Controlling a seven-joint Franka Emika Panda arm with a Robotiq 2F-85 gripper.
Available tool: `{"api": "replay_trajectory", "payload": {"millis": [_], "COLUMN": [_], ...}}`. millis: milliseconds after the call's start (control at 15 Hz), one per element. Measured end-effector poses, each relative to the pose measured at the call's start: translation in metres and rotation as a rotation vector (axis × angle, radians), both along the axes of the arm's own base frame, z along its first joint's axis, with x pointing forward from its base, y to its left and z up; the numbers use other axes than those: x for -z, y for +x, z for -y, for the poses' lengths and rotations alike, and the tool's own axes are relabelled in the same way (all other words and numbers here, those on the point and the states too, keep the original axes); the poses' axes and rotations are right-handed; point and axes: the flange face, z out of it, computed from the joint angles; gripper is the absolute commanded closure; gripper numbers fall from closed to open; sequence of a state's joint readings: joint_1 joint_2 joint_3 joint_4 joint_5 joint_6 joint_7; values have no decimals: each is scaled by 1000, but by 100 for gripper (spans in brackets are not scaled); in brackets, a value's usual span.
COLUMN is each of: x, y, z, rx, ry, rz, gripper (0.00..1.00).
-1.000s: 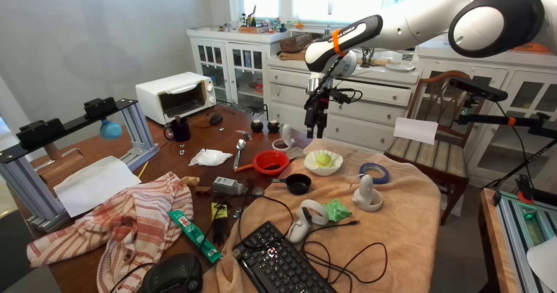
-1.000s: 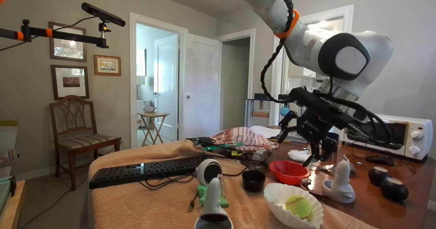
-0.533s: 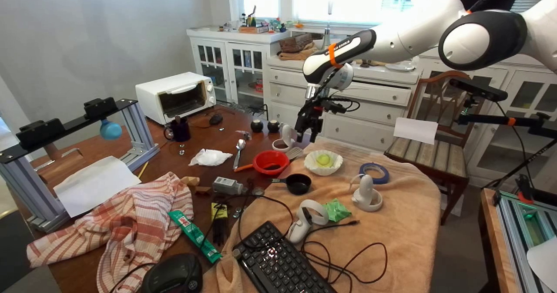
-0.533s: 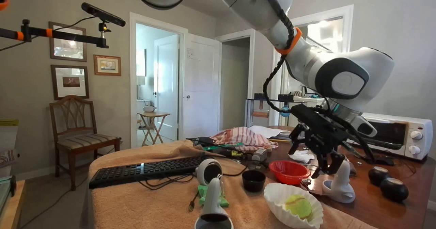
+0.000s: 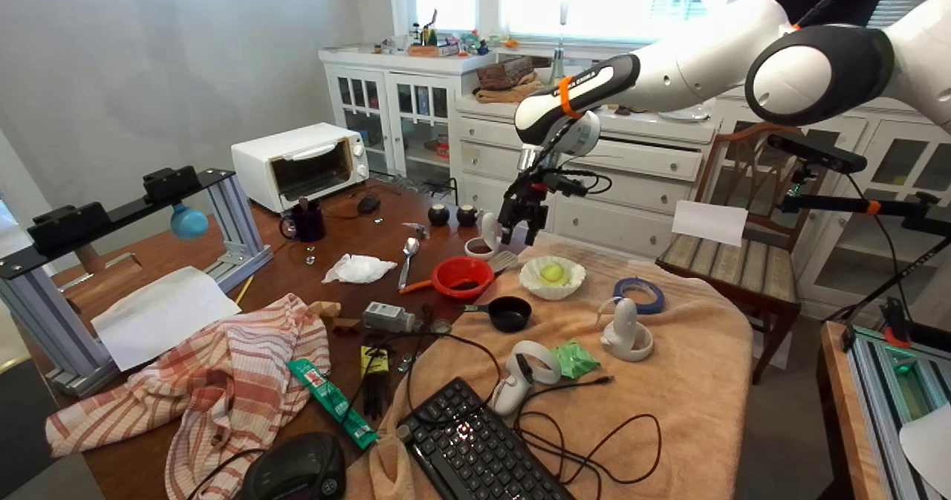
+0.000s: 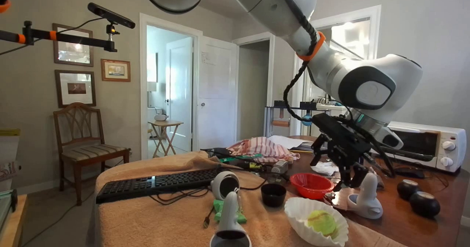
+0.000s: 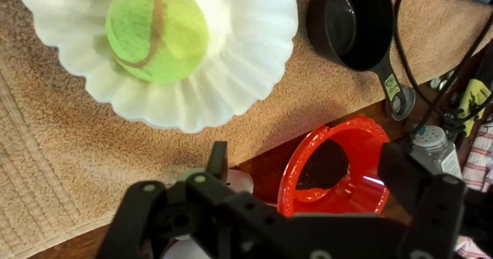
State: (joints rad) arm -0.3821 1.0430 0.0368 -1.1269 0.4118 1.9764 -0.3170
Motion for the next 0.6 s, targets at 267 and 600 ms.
{"api": "replay_trajectory", "payload": {"millis": [267,600], "x": [21,44], "y": [12,21], "z": [-12,-12], "rx": [54,123], "ry": [7,10], "rz": [8,14], "gripper": [0,0]}}
